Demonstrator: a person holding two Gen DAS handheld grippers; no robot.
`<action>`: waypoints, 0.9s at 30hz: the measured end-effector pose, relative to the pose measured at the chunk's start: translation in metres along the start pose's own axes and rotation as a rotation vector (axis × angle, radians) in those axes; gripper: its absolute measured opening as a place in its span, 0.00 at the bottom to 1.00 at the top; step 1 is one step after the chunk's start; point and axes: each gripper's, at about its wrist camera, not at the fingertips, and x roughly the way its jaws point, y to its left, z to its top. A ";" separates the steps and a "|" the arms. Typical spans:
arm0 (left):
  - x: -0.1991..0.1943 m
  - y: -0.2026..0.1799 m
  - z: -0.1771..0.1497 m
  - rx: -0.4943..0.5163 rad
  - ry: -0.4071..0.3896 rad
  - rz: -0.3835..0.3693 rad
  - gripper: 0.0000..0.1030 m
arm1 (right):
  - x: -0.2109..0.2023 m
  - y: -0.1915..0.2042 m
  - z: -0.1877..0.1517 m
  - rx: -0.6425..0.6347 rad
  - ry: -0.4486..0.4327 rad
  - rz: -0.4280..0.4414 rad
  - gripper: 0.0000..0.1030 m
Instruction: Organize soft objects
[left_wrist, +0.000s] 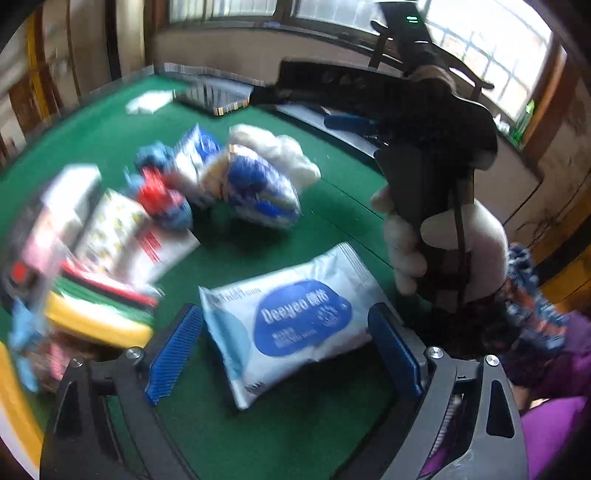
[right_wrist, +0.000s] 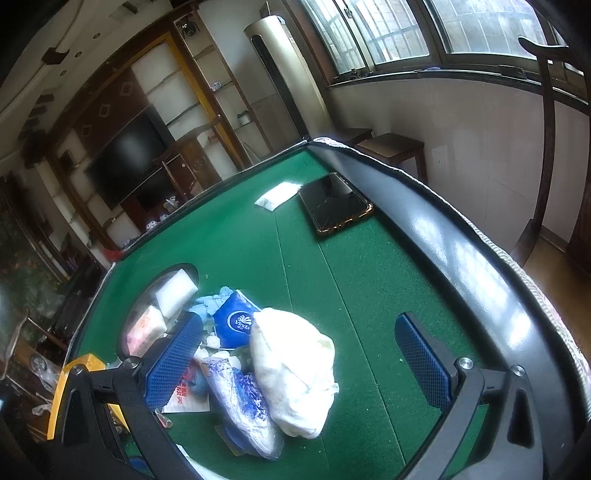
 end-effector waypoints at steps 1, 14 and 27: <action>0.001 -0.008 0.002 0.040 -0.013 0.032 0.89 | 0.000 0.000 0.000 0.003 -0.002 -0.002 0.99; 0.065 -0.018 0.020 0.270 0.125 0.036 0.91 | 0.004 -0.032 0.003 0.131 0.029 -0.014 0.99; 0.038 -0.017 -0.022 0.194 0.209 -0.134 0.91 | 0.011 -0.034 0.002 0.145 0.077 0.017 0.99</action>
